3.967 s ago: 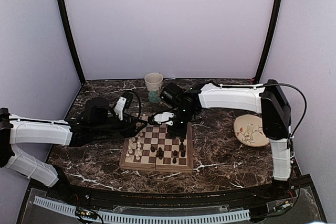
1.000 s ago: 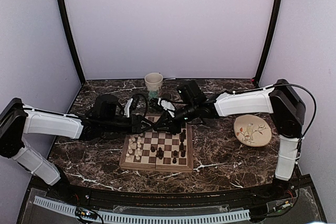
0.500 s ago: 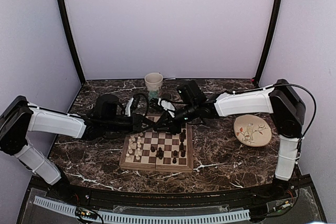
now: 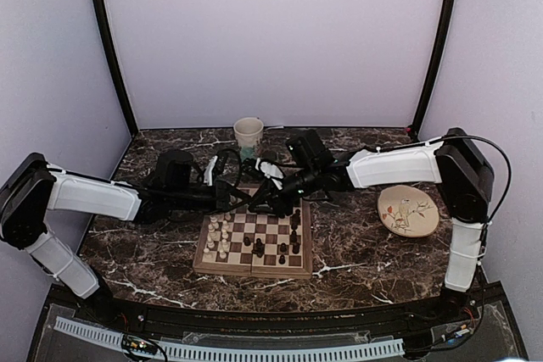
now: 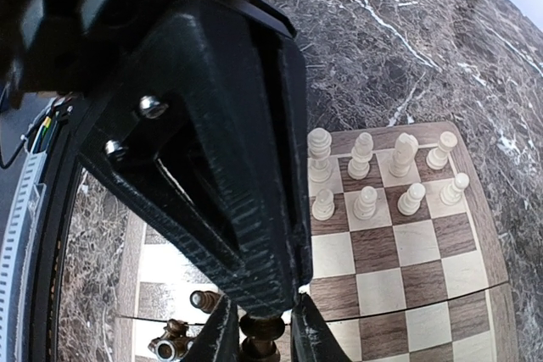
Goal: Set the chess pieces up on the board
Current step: Pass from the right arm to the left, then place the bishop on c8.
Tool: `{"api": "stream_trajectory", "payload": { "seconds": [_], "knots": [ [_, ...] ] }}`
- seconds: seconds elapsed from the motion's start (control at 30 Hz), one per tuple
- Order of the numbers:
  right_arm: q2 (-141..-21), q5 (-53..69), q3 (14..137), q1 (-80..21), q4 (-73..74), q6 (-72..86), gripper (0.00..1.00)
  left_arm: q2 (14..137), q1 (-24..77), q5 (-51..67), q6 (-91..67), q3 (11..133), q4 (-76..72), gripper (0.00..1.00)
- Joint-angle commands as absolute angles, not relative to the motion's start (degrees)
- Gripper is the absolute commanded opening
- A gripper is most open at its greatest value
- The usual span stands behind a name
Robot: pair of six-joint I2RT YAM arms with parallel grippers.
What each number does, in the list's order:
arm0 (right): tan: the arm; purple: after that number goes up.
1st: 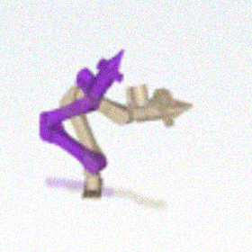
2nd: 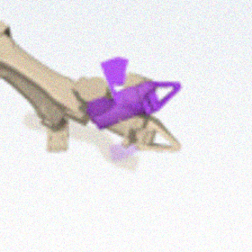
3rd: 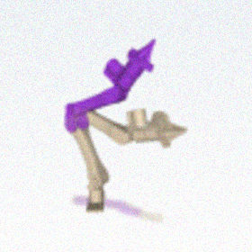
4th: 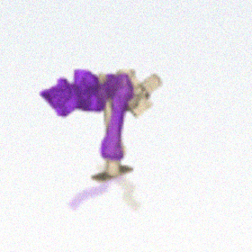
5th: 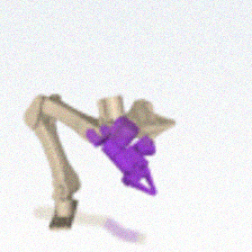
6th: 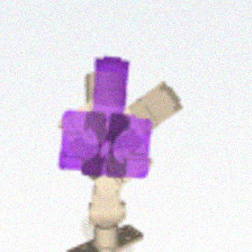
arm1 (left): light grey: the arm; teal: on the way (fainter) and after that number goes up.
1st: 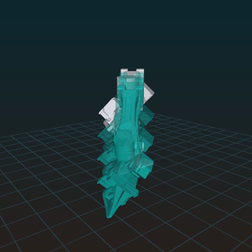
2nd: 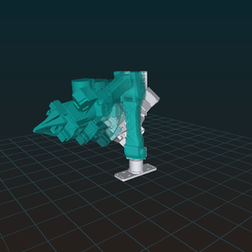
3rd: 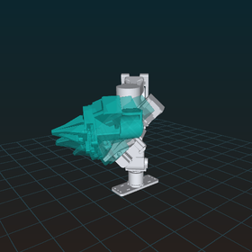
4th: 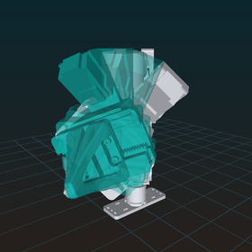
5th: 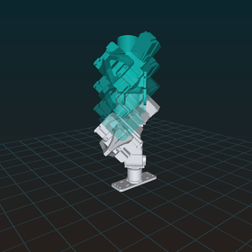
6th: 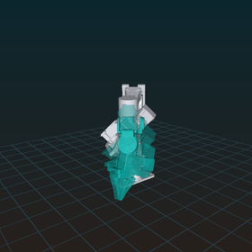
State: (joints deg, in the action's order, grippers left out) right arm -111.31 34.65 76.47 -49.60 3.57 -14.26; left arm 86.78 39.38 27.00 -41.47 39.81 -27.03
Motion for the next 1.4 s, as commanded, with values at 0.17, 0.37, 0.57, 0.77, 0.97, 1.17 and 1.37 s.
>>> {"api": "stream_trajectory", "payload": {
  "seconds": [0.17,0.37,0.57,0.77,0.97,1.17,1.37],
  "knots": [
    [-109.2,33.5,75.7,-48.5,4.6,-14.9,0.37,86.8,39.5,25.6,-34.5,43.7,-22.8,0.07],
    [-106.5,32.4,75.6,-47.7,9.4,-16.7,0.42,86.5,40.0,22.6,-28.4,45.6,-16.7,0.07],
    [-102.0,32.7,73.4,-44.3,13.9,-18.0,0.43,86.8,43.3,17.4,-20.0,50.1,-7.6,0.07],
    [-95.3,33.4,71.3,-38.1,20.0,-20.0,0.44,86.7,47.3,14.4,-12.8,52.7,-3.4,0.07],
    [-89.7,33.0,65.6,-32.9,19.9,-20.9,0.44,86.9,49.7,15.8,-7.3,53.5,-3.6,0.08],
    [-86.9,33.1,59.6,-30.8,15.0,-20.0,0.44,91.5,51.2,14.2,-4.2,58.6,-1.0,0.08],
    [-86.2,32.2,58.1,-30.2,13.7,-20.5,0.44,97.8,51.2,9.2,-3.0,65.2,1.0,0.08]
  ]
}}
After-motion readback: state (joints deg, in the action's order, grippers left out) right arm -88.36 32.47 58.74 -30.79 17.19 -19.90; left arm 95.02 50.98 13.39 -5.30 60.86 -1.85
